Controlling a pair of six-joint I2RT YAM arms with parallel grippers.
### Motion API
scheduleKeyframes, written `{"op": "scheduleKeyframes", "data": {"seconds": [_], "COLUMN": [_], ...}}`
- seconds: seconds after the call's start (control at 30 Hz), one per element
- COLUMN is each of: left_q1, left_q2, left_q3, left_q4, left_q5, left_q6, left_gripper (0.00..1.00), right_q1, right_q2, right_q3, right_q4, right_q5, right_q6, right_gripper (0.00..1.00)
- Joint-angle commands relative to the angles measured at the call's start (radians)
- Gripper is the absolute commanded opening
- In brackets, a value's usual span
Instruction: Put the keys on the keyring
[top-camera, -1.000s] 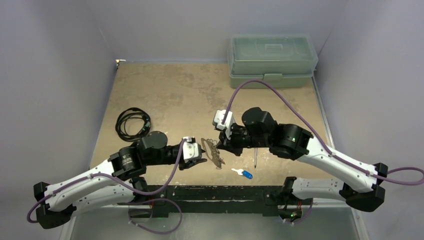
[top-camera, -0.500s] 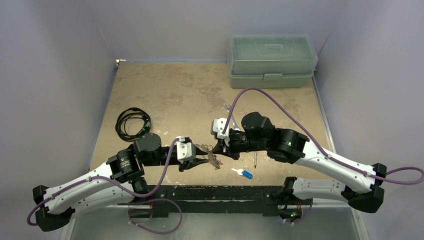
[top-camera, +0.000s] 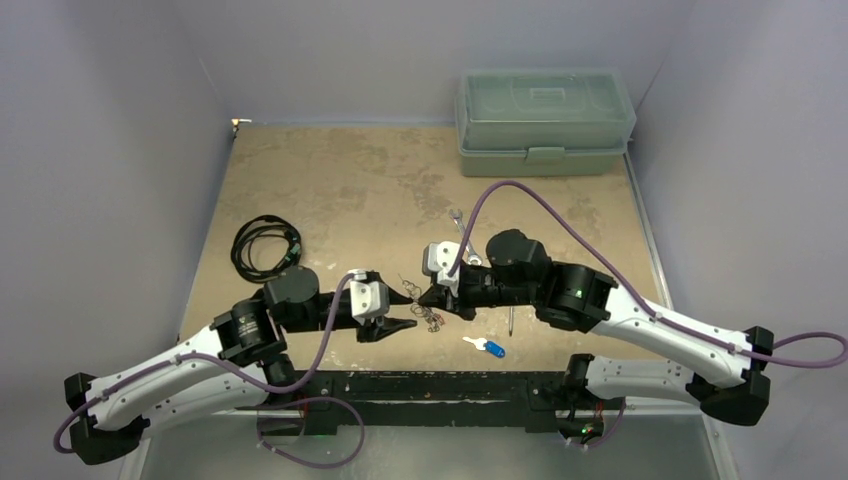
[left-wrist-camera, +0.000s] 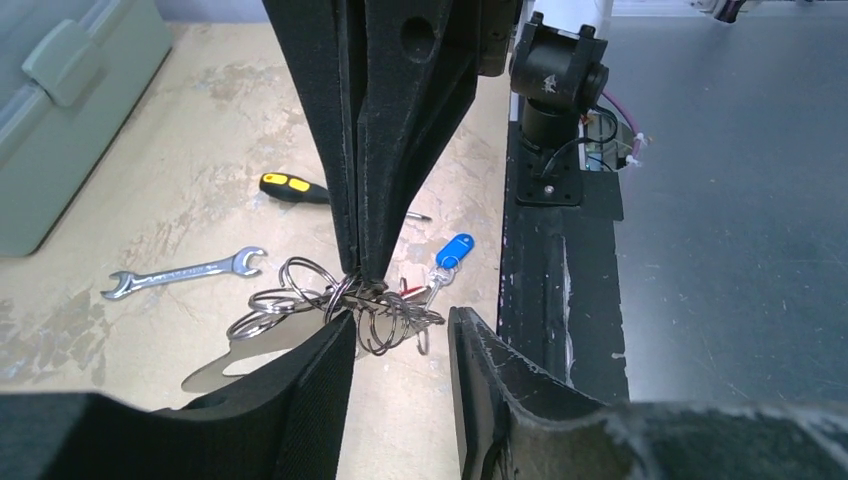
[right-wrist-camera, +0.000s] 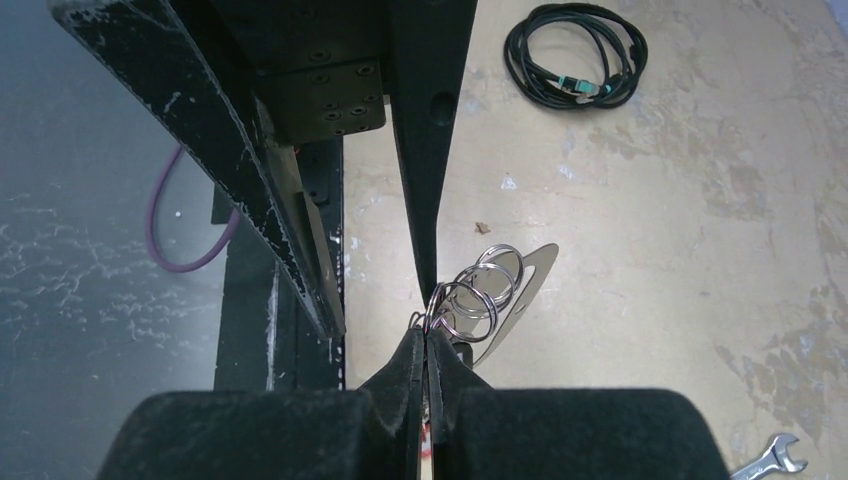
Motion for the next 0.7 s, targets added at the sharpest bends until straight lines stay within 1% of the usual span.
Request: {"op": "scheduleKeyframes", "data": {"seconds": [0.0,0.13,0.23,0.3,0.43,0.67], "left_q1": [0.013,0.013,0.013,0.013,0.012,0.014], "left_q2": [-0.035,-0.062,-0.068,-0.067,-0.050,-0.017], "left_q3": [-0.009,0.007,0.016,0.014,0.013,0.011], "left_q4": [0.034,-0.009,-0.025,-0.019,0.002,0.028], "left_q5": [-0.055,-0.075,-0.108,-0.106,-0.071,0.054], "left_q6": [-0.010,0.007,0.010,0.015,0.019,0.009], "left_gripper": [0.41,0.46,0.46,0.46,0.46,0.39], "right_q1": [0.015,0.015,0.015,0.015,0.015,0.015], "right_q2": [-0.047,-0.071,-0.078,-0.079,-0.077,-0.073], "right_q3": [-0.008,-0.022,-0.036,-0.043,-0.052,-0.061], "right_q4": [0.074,0.092,0.100,0.103,0.114,0.147], "right_q5": [0.008,0.044,0.041,0.022,-0.004,-0.012], "right_q6": [-0.008,0.002,0.005,0.005,0.006,0.011], "right_gripper": [0.00,0.00,0.00,0.00,0.00,0.00]}}
